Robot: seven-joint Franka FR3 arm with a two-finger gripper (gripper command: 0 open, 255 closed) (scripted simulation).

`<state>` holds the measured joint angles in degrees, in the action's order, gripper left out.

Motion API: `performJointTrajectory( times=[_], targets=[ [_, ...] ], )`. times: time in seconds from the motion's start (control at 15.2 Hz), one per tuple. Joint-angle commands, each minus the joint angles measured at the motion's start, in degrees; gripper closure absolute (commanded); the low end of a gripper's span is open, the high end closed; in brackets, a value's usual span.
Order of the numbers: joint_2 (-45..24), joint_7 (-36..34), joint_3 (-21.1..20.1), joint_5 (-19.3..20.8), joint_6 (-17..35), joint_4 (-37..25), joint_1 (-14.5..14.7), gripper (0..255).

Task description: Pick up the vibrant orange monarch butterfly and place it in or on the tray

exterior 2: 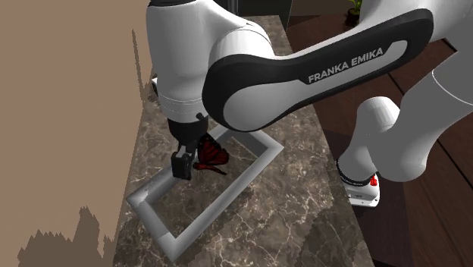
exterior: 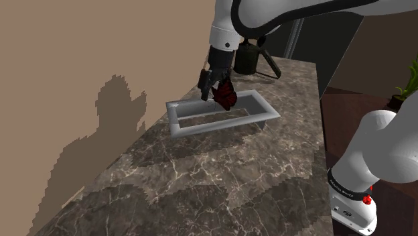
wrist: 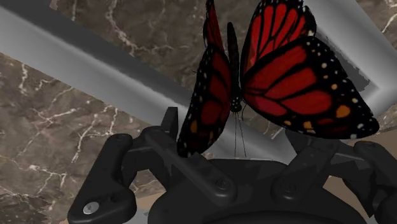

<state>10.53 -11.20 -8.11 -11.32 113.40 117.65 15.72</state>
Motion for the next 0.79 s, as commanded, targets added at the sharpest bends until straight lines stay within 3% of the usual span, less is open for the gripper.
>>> performJointTrajectory(
  times=[0.0,0.2,0.73],
  targets=[
    [0.39,-0.03,0.18,0.08,-1.92,-1.38,-0.11,0],
    [1.19,-0.14,0.77,0.33,-7.21,-5.80,-0.46,0],
    [1.19,-0.14,0.77,0.33,-7.21,-5.80,-0.46,0]
  ],
)
